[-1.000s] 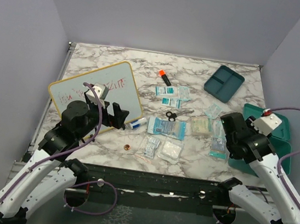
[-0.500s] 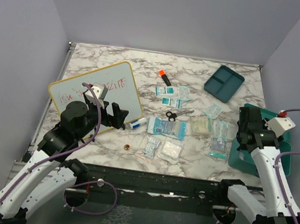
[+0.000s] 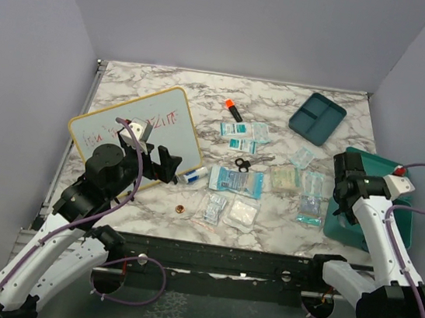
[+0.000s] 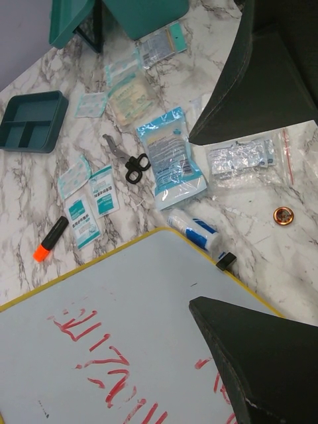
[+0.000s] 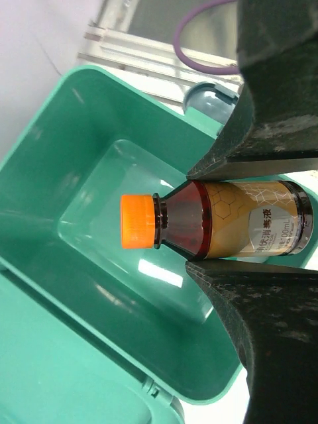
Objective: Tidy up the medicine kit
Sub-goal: Place the pill bottle in the medicine box.
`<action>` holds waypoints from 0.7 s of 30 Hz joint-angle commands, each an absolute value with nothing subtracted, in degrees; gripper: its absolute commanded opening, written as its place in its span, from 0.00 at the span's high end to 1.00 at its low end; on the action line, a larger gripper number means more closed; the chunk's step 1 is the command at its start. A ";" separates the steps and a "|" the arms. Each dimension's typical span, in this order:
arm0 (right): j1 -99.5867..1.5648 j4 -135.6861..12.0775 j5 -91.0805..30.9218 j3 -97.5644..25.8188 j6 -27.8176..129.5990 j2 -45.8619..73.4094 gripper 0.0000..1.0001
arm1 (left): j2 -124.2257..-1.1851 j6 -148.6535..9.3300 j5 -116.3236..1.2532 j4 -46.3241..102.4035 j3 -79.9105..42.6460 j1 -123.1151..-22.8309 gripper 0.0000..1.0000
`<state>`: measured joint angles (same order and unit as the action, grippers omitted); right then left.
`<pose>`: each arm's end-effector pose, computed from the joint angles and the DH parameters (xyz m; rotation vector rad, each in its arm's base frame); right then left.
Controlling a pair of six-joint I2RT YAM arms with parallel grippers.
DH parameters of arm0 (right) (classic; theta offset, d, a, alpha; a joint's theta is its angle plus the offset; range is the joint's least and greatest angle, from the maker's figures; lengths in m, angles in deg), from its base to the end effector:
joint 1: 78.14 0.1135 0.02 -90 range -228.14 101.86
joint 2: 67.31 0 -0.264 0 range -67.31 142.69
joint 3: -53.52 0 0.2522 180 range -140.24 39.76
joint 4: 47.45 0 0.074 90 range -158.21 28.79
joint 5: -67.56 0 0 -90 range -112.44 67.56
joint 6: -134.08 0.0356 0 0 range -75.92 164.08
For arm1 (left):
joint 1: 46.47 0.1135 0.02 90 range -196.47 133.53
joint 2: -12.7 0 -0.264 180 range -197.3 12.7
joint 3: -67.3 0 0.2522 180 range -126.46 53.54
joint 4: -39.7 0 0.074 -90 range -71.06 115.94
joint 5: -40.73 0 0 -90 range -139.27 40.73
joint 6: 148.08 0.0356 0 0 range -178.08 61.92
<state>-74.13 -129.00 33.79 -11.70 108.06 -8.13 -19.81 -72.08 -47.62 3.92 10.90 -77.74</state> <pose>0.1607 -0.0184 0.2760 1.2638 1.8829 -0.8414 0.1161 -0.0693 0.3349 0.2509 1.7933 -0.5413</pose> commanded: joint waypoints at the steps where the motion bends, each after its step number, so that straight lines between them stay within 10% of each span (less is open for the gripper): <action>1: -74.54 -133.46 29.65 -12.78 117.29 -9.00 0.77 | -19.23 -71.38 -46.59 3.79 11.35 -78.03 0.01; 15: -76.48 -133.37 29.73 -10.99 125.73 -3.29 0.71 | -19.34 -71.42 -46.03 3.66 11.20 -78.03 0.01; 18: -77.29 -133.32 30.52 -11.40 124.26 -1.86 0.44 | -19.63 -71.35 -46.13 3.68 11.25 -78.06 0.01; 21: -77.34 -135.34 31.87 -12.43 125.03 -0.70 0.41 | -19.55 -71.28 -45.75 3.53 11.26 -78.11 0.01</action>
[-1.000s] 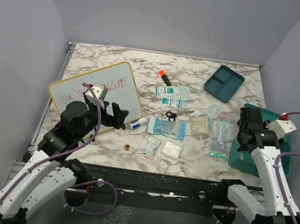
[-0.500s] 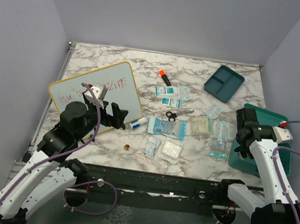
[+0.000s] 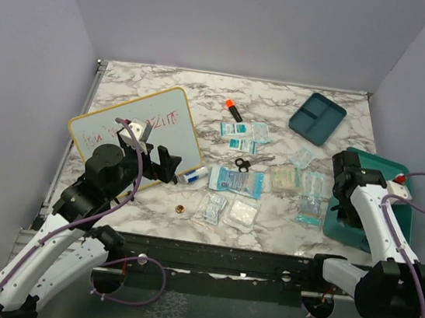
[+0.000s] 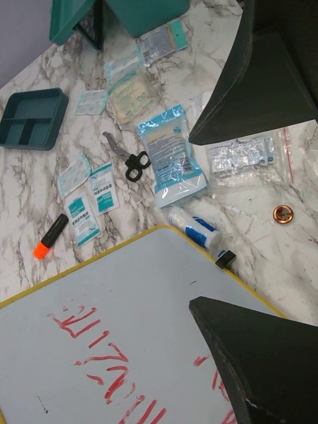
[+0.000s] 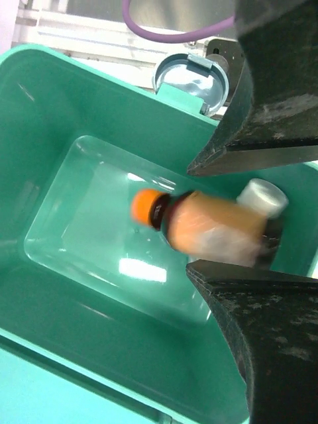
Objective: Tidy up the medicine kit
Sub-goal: Place the pill bottle in the medicine box, then pick up the medical item at the center of the board.
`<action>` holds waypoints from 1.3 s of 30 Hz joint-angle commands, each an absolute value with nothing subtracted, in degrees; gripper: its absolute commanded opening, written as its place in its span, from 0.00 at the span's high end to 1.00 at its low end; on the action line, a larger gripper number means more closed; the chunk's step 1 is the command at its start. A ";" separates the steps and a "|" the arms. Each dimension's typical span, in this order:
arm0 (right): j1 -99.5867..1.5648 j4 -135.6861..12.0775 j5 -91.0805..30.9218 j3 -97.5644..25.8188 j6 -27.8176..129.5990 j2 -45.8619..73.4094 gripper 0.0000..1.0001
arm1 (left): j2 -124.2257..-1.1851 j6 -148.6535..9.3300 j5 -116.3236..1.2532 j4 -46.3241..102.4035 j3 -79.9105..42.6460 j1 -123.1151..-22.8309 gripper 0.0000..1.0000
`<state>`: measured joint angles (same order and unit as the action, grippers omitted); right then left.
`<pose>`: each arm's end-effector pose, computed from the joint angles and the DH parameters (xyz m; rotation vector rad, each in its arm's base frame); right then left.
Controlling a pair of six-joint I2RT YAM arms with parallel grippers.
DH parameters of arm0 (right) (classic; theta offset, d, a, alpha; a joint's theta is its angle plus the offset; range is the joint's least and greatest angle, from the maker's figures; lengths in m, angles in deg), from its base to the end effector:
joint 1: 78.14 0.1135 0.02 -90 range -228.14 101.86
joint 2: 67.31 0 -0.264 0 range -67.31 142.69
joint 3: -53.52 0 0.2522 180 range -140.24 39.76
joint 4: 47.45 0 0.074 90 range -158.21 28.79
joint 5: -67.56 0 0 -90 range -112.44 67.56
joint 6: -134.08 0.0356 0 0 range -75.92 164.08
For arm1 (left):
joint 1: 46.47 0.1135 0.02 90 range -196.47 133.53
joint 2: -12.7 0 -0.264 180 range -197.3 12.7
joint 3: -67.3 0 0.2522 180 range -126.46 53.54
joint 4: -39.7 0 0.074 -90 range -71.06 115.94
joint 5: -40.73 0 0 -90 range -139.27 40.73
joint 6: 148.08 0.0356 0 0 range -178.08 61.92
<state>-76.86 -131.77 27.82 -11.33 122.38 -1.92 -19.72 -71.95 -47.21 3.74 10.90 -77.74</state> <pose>0.1715 -0.0235 0.2548 1.5324 1.8447 -0.7953 0.1159 -0.0689 0.3348 0.2479 1.7943 -0.5330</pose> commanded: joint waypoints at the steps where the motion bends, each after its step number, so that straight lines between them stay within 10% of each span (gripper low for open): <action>1: -77.35 -136.02 32.33 -12.67 125.40 -0.49 0.41 | -19.43 -71.27 -45.56 3.44 11.26 -78.11 0.01; 14: -77.32 -137.55 36.11 -19.48 116.70 -0.84 0.31 | -19.64 -71.24 -45.59 3.08 11.34 -78.11 0.01; 21: -77.35 -115.22 26.98 -20.99 86.28 -10.96 0.32 | -20.66 -71.14 -45.67 3.08 11.26 -78.11 0.01; 39: -77.28 -93.78 -32.68 -24.92 70.61 -4.41 0.39 | -24.42 -72.03 -45.31 3.26 9.10 -78.11 0.01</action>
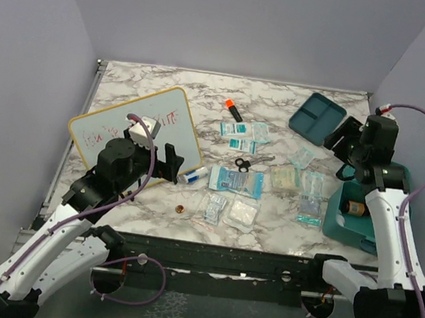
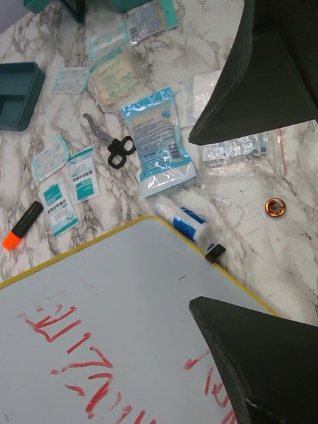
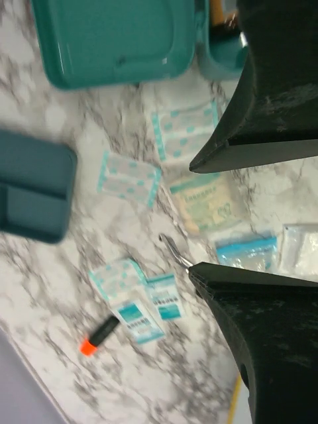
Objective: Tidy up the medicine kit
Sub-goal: Pick up the medical item at the center of the board.
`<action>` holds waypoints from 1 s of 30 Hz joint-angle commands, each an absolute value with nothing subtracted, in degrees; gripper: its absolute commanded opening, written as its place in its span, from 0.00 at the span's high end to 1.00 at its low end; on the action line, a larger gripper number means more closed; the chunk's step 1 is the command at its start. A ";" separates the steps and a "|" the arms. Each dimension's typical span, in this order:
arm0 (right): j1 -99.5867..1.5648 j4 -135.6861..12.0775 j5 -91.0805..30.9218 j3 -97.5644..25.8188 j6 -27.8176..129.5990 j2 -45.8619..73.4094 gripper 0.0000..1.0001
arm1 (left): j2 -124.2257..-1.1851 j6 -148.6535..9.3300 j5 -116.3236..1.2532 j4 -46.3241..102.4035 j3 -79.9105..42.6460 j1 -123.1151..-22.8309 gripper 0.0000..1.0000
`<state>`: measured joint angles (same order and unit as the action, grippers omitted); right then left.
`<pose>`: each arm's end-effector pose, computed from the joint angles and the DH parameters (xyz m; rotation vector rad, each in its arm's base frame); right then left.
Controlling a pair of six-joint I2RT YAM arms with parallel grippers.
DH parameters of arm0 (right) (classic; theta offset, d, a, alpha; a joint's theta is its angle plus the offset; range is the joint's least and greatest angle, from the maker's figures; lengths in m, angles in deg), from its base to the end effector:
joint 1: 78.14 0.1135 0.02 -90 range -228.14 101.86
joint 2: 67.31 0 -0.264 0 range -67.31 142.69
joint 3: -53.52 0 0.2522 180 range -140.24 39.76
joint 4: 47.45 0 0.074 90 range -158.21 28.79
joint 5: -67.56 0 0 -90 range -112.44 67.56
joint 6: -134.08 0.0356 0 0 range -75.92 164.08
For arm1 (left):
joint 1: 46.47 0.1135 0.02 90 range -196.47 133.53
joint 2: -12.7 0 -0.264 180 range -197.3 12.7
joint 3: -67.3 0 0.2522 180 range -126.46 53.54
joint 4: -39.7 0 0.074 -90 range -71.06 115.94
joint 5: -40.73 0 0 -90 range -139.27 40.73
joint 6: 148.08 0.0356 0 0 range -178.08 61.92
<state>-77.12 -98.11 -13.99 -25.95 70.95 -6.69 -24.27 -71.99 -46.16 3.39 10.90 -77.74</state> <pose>0.2220 -0.0013 0.3675 0.5592 2.0471 0.1323 0.1307 -0.0771 0.3244 0.2482 1.8781 -0.4921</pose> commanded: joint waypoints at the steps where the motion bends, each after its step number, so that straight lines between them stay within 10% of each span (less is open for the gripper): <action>1: -77.07 -93.43 -35.22 -24.26 71.03 -3.56 0.39 | -24.66 -71.95 -44.93 3.26 8.45 -78.11 0.01; 30: -69.27 -92.63 -21.19 -20.58 59.32 23.71 0.29 | -23.38 -69.62 -42.71 5.45 11.35 -78.09 0.01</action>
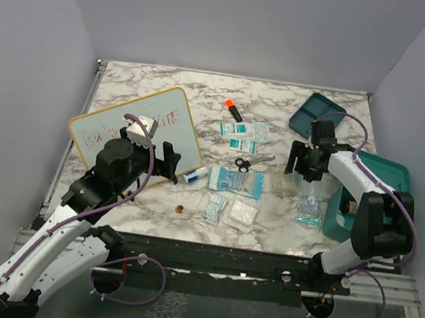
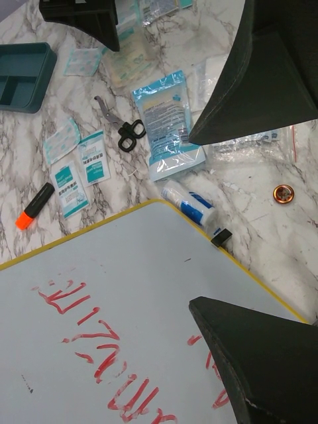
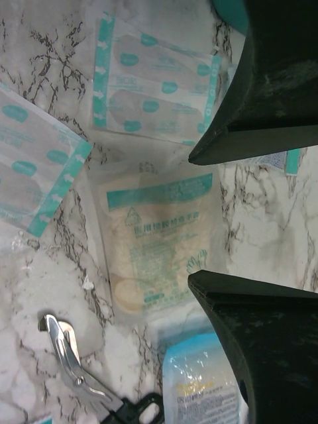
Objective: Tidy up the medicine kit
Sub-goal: Pick up the medical item at the center of the board.
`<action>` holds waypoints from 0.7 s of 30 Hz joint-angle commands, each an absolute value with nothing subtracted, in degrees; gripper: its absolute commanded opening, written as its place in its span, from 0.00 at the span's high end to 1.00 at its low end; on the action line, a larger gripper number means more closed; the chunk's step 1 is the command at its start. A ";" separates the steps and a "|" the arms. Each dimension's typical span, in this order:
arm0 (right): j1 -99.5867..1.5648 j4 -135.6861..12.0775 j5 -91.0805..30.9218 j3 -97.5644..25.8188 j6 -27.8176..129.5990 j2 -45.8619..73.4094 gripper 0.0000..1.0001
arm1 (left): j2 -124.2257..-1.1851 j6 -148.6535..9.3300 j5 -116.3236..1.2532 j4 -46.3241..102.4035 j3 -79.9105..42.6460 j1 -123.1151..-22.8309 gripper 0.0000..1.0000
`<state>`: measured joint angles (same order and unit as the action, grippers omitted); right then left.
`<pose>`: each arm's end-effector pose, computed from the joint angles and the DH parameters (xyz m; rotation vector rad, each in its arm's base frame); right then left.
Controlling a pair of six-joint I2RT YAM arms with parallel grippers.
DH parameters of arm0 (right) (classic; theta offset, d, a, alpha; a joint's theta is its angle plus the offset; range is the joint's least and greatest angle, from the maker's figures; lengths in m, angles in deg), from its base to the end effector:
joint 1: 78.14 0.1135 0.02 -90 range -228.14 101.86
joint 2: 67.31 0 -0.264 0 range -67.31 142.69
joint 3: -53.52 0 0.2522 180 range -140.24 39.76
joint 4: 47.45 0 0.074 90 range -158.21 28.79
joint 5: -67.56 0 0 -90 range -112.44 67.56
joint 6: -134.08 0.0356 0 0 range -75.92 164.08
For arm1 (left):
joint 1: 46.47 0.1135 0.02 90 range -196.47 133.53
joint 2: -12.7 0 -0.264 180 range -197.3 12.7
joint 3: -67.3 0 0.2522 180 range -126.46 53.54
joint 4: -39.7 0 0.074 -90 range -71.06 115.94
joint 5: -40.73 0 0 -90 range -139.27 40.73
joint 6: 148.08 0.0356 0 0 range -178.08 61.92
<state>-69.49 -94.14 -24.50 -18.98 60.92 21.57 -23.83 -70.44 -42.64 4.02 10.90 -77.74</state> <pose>0.3028 0.0474 0.2086 0.1802 2.6787 0.1889 0.1306 -0.0745 0.3266 0.2257 1.8524 -0.4236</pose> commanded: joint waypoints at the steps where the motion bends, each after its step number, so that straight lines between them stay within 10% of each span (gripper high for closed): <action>1: -69.26 -92.25 -21.50 -20.37 59.14 24.00 0.29 | -23.34 -69.59 -42.87 5.46 11.35 -78.11 0.01; 21: -69.28 -88.59 -24.96 -19.25 53.63 29.23 0.36 | -22.30 -69.45 -43.03 5.63 11.61 -78.11 0.01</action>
<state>-69.49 -90.46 -23.56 -19.02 55.30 28.87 -22.98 -70.22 -42.66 4.48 10.93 -77.74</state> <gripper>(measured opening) 0.666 0.988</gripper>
